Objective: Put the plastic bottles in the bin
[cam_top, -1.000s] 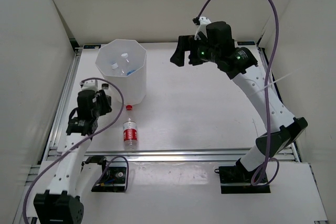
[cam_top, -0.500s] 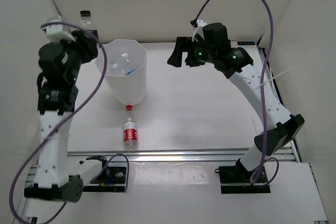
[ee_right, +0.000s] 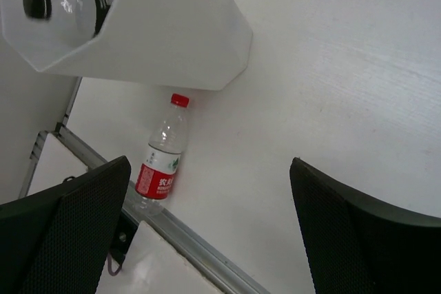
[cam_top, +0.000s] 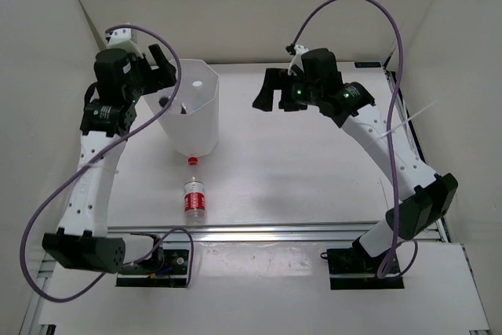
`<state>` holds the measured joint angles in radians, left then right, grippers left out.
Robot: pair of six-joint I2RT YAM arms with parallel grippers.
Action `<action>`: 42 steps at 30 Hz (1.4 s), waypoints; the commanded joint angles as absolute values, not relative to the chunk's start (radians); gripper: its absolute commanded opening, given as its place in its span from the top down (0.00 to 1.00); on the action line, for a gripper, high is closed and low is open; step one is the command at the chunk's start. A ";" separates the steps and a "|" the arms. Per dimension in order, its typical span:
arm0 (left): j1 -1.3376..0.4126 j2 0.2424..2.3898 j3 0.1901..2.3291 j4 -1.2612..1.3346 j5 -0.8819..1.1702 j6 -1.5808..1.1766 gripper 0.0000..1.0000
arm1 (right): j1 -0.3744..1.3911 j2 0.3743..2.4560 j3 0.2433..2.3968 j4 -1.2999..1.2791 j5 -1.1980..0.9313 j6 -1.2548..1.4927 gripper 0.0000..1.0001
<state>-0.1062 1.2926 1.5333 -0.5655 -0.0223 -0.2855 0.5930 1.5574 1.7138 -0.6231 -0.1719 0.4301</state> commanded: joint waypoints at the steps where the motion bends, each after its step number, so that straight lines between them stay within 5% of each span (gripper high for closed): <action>1: -0.107 1.114 1.598 -0.535 -0.062 -0.270 0.00 | 0.591 1.499 1.599 -0.531 -0.239 0.482 0.00; 9: -0.107 0.699 1.281 -0.555 -0.399 -0.238 0.00 | 0.825 1.497 1.261 -0.275 -0.181 0.598 0.00; 15: -0.107 0.614 1.288 -0.772 -0.533 -0.259 0.00 | 0.922 1.627 1.111 0.067 -0.194 0.669 0.00; 31: -0.117 0.637 1.489 -1.078 -0.581 -0.195 0.00 | 1.103 2.097 1.447 0.133 -0.210 0.770 0.00; 38: -0.117 0.655 1.489 -1.059 -0.571 -0.186 0.00 | 1.103 2.155 1.448 0.052 -0.201 0.818 0.20; 42: -0.117 0.646 1.465 -1.046 -0.571 -0.198 0.00 | 1.092 2.106 1.393 0.019 -0.201 0.796 0.46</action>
<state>-0.1135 0.6407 1.4708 -1.0481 -0.5690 -0.1986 1.1015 2.1311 1.4284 0.0837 -0.2356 0.8215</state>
